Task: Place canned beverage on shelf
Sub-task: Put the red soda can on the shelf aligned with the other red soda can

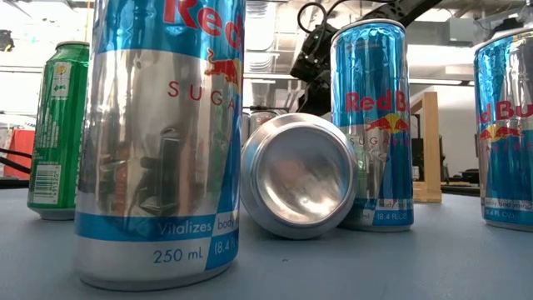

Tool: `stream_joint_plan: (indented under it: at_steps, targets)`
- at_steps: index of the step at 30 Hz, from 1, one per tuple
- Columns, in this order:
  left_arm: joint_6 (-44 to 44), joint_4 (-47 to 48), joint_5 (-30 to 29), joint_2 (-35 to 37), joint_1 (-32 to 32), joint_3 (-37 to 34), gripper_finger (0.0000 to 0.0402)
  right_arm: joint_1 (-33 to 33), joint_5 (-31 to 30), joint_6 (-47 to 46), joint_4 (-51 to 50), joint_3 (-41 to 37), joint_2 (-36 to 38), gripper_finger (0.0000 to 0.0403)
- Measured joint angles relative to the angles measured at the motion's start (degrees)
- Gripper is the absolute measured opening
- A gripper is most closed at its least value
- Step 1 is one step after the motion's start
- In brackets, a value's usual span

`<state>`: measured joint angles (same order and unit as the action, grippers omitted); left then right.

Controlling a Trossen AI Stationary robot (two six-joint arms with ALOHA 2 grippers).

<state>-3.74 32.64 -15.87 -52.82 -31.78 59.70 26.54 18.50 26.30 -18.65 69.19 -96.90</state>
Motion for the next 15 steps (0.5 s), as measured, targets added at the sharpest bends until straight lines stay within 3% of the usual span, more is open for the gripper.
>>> stream_joint_plan:
  at_steps: [15]
  targets:
    - [0.50, 0.00, 0.01, 0.00, -0.01, 0.00, 0.0322, -0.20, -3.67, 0.51, -3.11, 3.16, 0.24, 0.0270]
